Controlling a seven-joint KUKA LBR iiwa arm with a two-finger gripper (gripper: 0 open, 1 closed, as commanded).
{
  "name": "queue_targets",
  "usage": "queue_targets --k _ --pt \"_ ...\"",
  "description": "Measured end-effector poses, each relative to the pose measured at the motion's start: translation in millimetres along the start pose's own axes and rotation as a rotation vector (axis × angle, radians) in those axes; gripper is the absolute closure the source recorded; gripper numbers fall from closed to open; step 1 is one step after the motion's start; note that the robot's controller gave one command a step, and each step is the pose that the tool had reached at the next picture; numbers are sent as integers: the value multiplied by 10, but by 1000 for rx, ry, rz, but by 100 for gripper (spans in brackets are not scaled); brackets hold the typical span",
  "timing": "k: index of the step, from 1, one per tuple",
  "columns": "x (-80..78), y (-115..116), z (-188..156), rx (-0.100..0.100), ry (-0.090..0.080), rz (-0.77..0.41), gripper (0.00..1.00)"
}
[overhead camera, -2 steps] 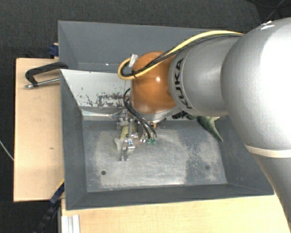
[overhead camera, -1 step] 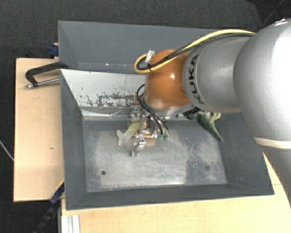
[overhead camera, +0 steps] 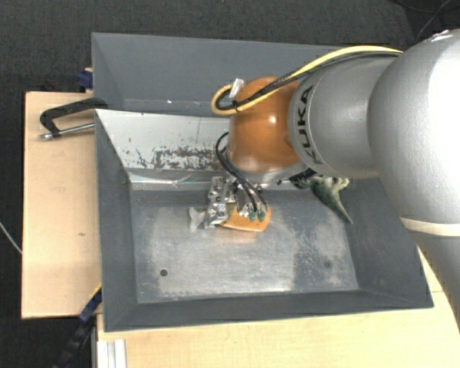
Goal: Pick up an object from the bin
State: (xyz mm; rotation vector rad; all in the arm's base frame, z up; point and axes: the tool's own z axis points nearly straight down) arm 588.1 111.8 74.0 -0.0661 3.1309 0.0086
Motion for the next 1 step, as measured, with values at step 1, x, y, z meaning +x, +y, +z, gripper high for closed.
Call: queue_targets --k 1 --pt "98 -199 -1459 3 -4 28 100"
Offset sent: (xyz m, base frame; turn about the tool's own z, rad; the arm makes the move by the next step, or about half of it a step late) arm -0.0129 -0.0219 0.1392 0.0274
